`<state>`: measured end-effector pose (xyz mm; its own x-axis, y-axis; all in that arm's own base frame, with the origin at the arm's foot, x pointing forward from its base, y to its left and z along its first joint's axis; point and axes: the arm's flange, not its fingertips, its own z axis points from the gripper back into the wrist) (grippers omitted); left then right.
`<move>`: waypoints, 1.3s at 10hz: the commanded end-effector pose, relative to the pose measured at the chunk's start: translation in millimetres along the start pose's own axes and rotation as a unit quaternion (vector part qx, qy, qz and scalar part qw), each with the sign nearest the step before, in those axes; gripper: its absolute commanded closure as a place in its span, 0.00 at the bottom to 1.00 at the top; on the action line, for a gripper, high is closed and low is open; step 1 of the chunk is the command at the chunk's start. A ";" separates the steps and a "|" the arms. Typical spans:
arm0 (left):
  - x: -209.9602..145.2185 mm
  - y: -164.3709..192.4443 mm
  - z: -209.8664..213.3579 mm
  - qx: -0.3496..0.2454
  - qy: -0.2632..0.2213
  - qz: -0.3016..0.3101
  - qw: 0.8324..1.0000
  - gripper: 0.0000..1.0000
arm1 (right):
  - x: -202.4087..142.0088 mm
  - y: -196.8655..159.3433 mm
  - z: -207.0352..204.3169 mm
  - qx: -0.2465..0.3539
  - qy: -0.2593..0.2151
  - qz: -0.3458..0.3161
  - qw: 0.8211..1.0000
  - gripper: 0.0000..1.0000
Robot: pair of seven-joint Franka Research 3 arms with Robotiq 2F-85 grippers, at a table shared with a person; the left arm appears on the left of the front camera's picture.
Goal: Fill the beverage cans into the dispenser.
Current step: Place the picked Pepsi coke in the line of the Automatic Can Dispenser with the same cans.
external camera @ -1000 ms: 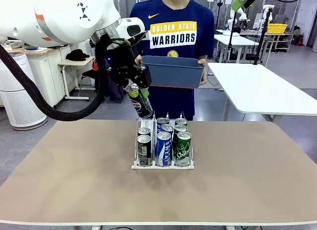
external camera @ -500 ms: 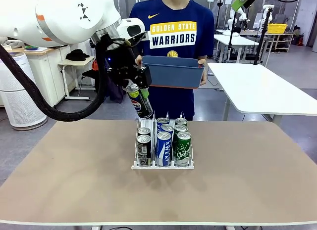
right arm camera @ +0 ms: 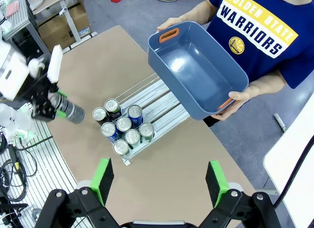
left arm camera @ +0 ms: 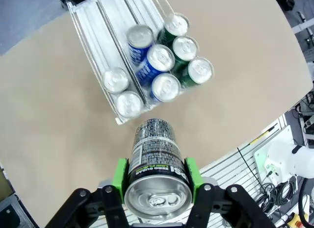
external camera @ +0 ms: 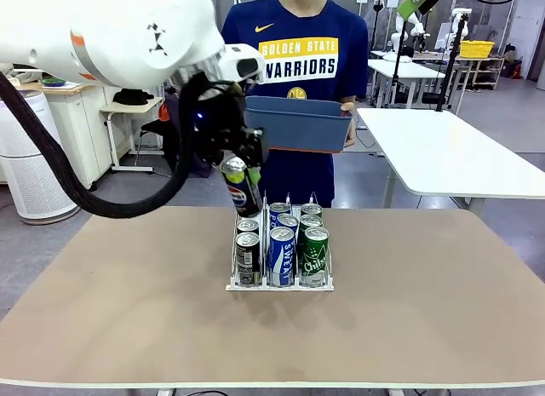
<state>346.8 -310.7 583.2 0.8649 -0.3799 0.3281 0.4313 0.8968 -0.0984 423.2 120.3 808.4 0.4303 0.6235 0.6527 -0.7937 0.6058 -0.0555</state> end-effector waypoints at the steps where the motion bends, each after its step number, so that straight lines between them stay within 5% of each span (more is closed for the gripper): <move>1: -21.0 -26.0 -8.2 0.015 -0.012 -0.023 1.000 0.42 | -0.6 0.5 -0.2 0.002 0.000 0.000 1.000 0.00; 6: -62.9 -73.8 -53.8 0.011 -0.030 -0.037 0.999 0.42 | -0.6 0.5 -0.2 0.002 0.000 0.000 1.000 0.00; 12: -92.1 -36.5 -96.8 0.024 0.008 0.008 1.000 0.42 | -0.6 0.5 -0.2 0.002 0.000 0.000 1.000 0.00; 13: -88.4 -52.3 -100.5 0.023 0.021 -0.029 0.999 0.42 | -0.6 0.5 -0.2 0.002 0.000 0.000 1.000 0.00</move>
<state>278.1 -337.3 459.6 0.8637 -0.4188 0.2803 0.4464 0.8939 -0.0398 423.1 120.3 808.5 0.4302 0.6235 0.6529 -0.7936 0.6058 -0.0556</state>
